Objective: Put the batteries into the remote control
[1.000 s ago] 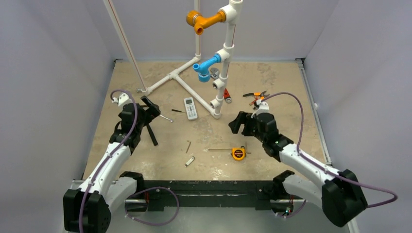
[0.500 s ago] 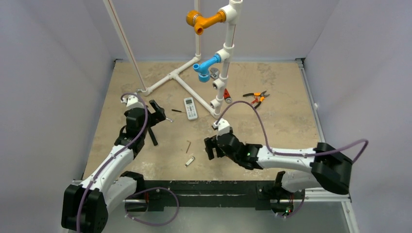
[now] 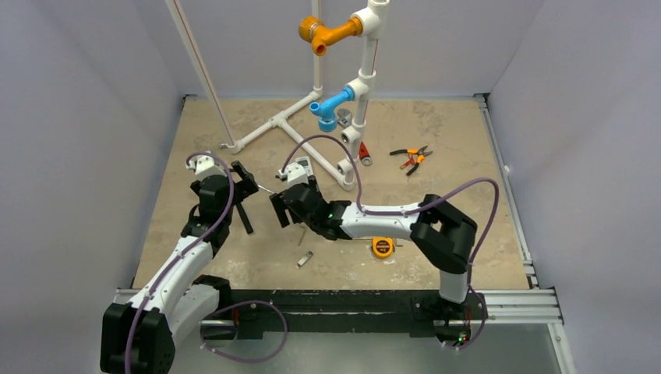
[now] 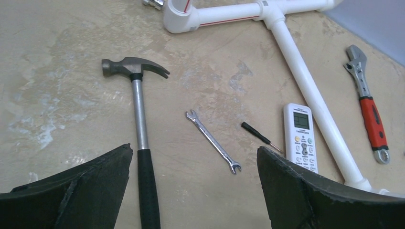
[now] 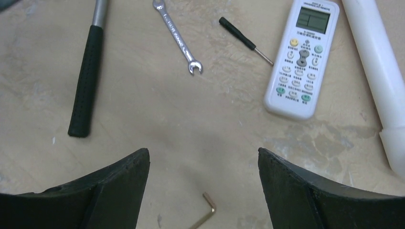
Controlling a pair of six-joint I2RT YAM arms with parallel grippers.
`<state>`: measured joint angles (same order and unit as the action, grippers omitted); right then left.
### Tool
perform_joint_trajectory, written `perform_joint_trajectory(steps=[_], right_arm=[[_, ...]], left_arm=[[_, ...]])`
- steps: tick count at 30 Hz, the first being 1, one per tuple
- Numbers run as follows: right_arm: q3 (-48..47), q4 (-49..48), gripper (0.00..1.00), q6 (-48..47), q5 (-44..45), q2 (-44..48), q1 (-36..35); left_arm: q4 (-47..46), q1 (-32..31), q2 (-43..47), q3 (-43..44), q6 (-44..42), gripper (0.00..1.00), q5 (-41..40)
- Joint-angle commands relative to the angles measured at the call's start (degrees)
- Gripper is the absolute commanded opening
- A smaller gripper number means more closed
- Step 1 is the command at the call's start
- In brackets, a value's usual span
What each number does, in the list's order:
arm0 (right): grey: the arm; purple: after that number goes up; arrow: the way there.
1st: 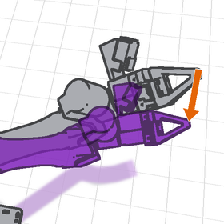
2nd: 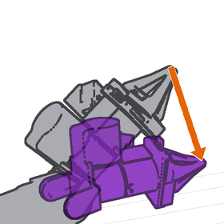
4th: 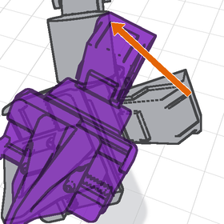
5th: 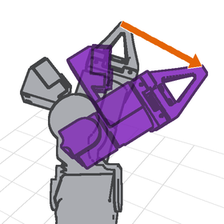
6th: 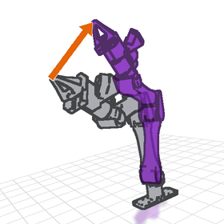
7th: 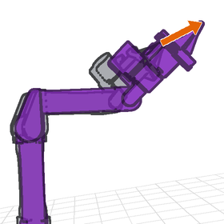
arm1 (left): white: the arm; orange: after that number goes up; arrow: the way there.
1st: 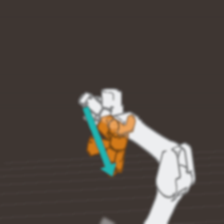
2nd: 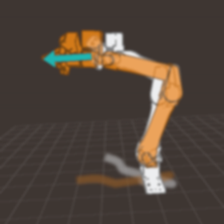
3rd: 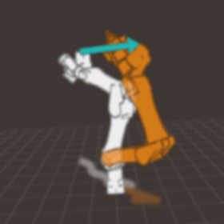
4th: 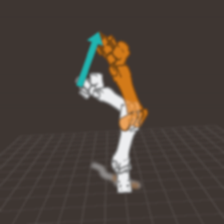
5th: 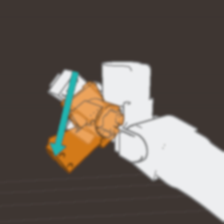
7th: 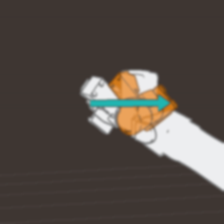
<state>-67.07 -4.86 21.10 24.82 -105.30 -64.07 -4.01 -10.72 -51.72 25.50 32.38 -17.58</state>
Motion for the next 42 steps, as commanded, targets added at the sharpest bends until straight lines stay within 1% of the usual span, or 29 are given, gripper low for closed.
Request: perform_joint_trajectory(steps=[1,4,8,15,18,21,26,31,34,42], right_arm=[[-9.44,4.63,0.80,-0.39,5.25,-4.96,1.75],[-14.70,8.18,0.79,0.36,6.46,-9.03,3.38],[-18.78,10.64,0.78,0.90,7.77,-12.37,5.66],[-21.34,11.56,0.77,1.09,6.16,-14.93,10.18],[-23.09,12.13,0.76,1.13,5.15,-16.47,10.84],[-24.66,13.51,0.75,1.81,6.11,-18.17,11.06],[-25.98,15.22,0.70,3.55,5.79,-20.27,12.24],[-26.61,16.22,0.69,3.68,5.80,-21.45,12.78],[-26.91,16.64,0.67,3.77,4.72,-22.27,12.85],[-25.51,16.11,0.52,4.36,1.47,-22.22,12.90]], left_arm=[[2.15,0.53,0.77,1.06,1.28,1.00,-4.29],[2.29,0.61,0.65,1.17,1.34,1.00,-4.09],[2.93,0.70,0.93,1.07,1.74,1.00,-4.10],[2.69,0.71,1.01,1.16,1.86,1.00,-3.80],[2.60,0.82,0.56,1.23,1.90,1.00,-3.49],[2.80,0.79,0.63,1.41,1.88,1.00,-3.53],[2.97,0.81,0.50,1.46,2.00,1.00,-3.64],[2.96,0.75,0.04,1.74,2.19,1.00,-3.31],[3.04,0.79,-0.10,1.77,2.21,1.00,-3.33],[3.87,0.79,1.32,1.98,3.01,0.99,-4.56]])
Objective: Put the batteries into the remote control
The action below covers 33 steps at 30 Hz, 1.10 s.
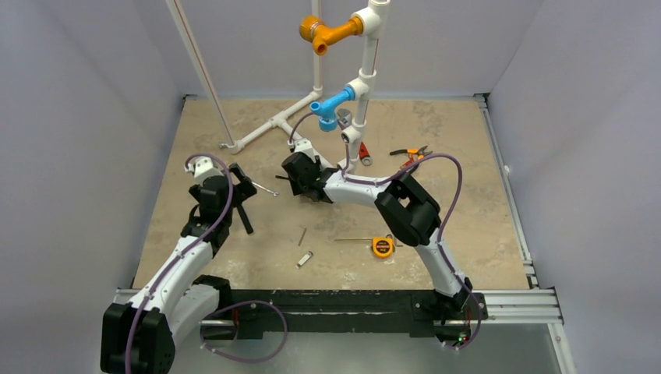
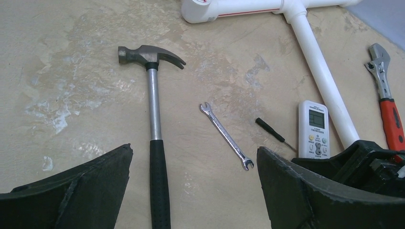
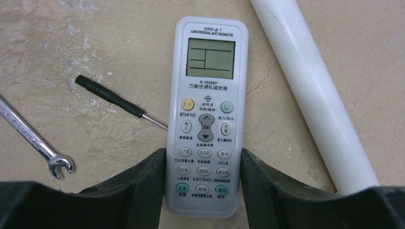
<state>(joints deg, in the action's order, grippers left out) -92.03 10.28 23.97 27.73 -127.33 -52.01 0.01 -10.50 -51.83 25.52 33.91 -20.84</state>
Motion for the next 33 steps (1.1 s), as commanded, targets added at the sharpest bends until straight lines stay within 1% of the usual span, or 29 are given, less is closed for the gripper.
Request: perform_joint_trajectory(steps=[1,5,8,10,12,15,18,21,24,30,33], right_arm=[[-0.04,0.54,0.51,1.52,-1.27,0.12,0.78],[1.28,-0.57,0.42,0.98,1.24,1.29,0.25],[1.33,-2.31,0.33,-1.53,3.67,2.90,-1.39],[1.45,-3.85,0.25,-3.58,5.25,4.14,-2.60],[2.36,-5.55,0.20,-5.22,5.79,5.84,-3.59],[4.95,-9.29,0.18,-7.66,5.29,8.82,-4.97],[7.21,-10.80,0.15,-8.58,5.00,11.62,-6.31],[10.63,-13.59,0.14,-8.33,2.68,14.43,-7.09],[13.74,-13.63,0.13,-8.03,-0.12,16.52,-7.98],[22.08,-15.95,0.12,-4.02,-3.22,21.51,-9.92],[24.75,-16.22,0.12,-2.74,-3.58,23.44,-11.20]], left_arm=[[-0.12,0.57,1.92,1.72,1.61,0.99,-1.65],[-0.12,0.57,1.97,1.53,1.95,0.99,-1.08],[-0.17,0.57,1.58,1.76,2.09,0.98,-0.69],[1.33,0.57,1.58,1.99,2.05,0.98,-0.59],[1.93,0.57,1.55,2.02,1.95,0.98,-0.64],[2.27,0.57,1.65,2.06,2.10,0.98,-0.75],[2.93,0.57,1.45,2.57,3.26,0.98,-0.06],[3.37,0.57,1.17,3.33,4.05,0.98,1.74],[4.82,0.55,1.33,4.12,5.12,0.98,2.03],[5.09,0.50,2.74,4.89,8.79,0.97,10.20],[5.20,0.48,4.68,4.82,10.16,0.97,13.14]])
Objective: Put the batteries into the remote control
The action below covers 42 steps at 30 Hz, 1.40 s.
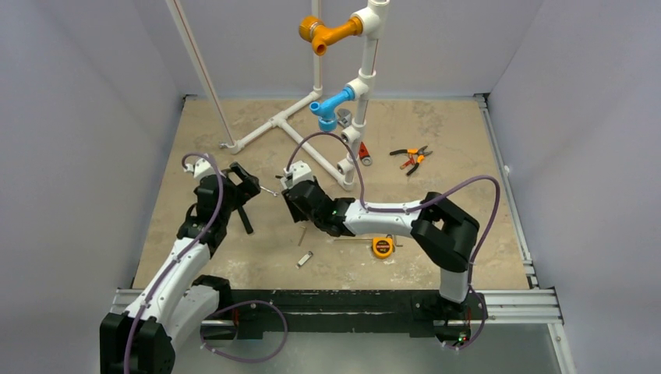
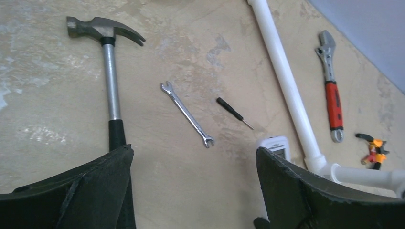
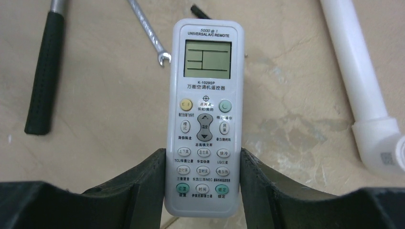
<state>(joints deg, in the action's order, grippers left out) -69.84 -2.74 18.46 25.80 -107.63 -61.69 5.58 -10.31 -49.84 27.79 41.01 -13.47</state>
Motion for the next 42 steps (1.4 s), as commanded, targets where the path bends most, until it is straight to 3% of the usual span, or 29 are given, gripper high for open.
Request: perform_joint_trajectory(steps=[1,8,15,23,33,40,42], right_arm=[[3.17,-3.23,0.12,2.81,-1.48,4.13,-1.97],[12.44,-6.81,0.12,5.68,-1.94,11.81,-3.00],[23.88,-9.31,0.14,4.83,-9.29,26.45,-2.91],[33.69,-9.80,0.15,9.44,-10.38,40.78,-2.64],[36.38,-11.32,0.15,9.92,-9.68,45.58,-2.03],[35.37,-12.03,0.15,8.06,-12.17,44.84,-1.85],[35.43,-12.29,0.15,7.56,-12.63,44.89,-1.85]], left_arm=[[-0.20,0.29,3.33,2.53,3.33,0.97,6.13],[-3.08,-0.54,4.65,0.65,6.35,0.95,15.43],[-9.20,-10.47,2.20,-0.06,10.45,0.94,18.25],[-18.31,-15.08,-1.70,-0.69,15.85,0.93,23.31],[-24.38,-21.56,-7.29,0.16,17.87,0.88,25.92],[-26.70,-25.81,-10.55,-0.11,18.60,0.73,25.88],[-27.84,-26.07,-11.70,-0.10,19.02,0.64,26.39]])
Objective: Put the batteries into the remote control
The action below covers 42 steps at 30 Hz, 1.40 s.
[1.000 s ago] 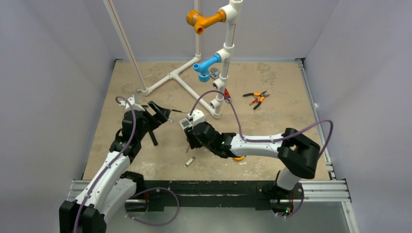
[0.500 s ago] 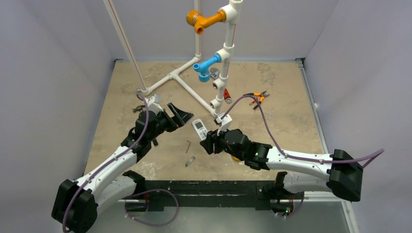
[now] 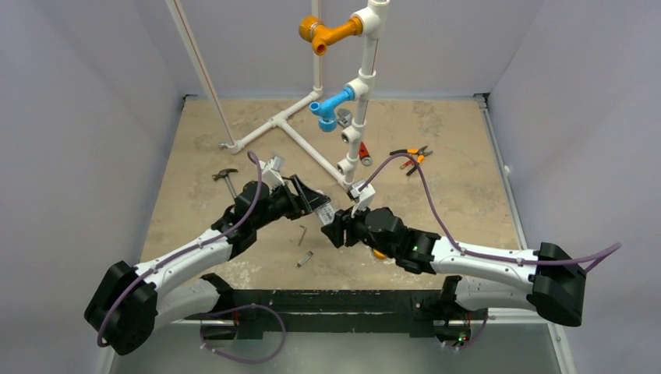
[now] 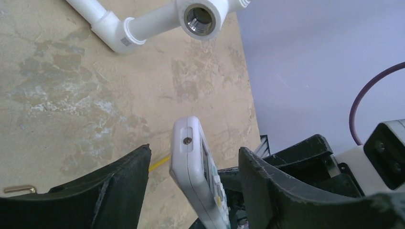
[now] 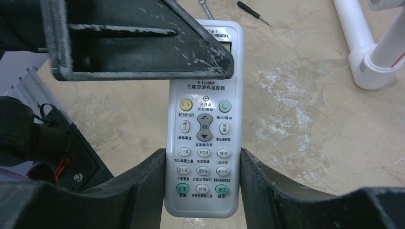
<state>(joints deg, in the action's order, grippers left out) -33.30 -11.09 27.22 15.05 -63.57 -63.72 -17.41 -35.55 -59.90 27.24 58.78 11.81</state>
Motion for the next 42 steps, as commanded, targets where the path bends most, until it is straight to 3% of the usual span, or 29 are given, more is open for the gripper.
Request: perform_joint_trajectory(steps=[1,7,9,10,15,19,24,29,34,42], right_arm=[[-1.13,-3.86,0.15,-1.48,-2.07,0.96,0.18],[0.44,-4.38,0.15,-2.35,-1.57,2.64,0.17],[0.90,-4.02,0.18,-2.73,-0.99,3.35,0.18],[1.06,-3.83,0.24,-2.97,-0.84,3.77,0.18],[1.65,-3.31,0.62,-4.10,0.38,7.22,0.18],[1.77,-1.94,0.80,-2.60,2.56,10.34,0.96],[6.17,-4.61,0.82,5.30,-10.51,14.38,13.04],[13.56,-18.65,0.80,13.82,-28.63,15.97,23.87],[18.51,-37.31,0.80,21.33,-39.59,12.07,27.41],[22.36,-56.30,0.78,29.31,-43.85,2.94,28.10]], left_arm=[[-5.59,-0.84,-2.38,0.44,1.44,0.59,1.33],[-8.42,-0.84,-5.10,1.48,1.75,0.29,3.38],[-9.05,-0.87,-5.66,1.68,1.56,0.07,3.93],[-9.28,-0.84,-5.75,1.67,1.37,0.00,4.15],[-15.05,-0.79,-5.44,-0.51,0.71,0.00,5.08],[-14.43,-0.80,-4.00,-0.49,-1.82,0.00,4.24],[-17.59,-0.19,-1.19,-1.68,-2.59,0.00,3.48],[-21.75,0.50,-0.37,-1.98,-1.88,0.00,5.98],[-28.42,0.92,-2.36,-2.61,1.59,0.00,8.76],[-32.19,0.84,-3.59,-3.09,3.01,0.00,9.68]])
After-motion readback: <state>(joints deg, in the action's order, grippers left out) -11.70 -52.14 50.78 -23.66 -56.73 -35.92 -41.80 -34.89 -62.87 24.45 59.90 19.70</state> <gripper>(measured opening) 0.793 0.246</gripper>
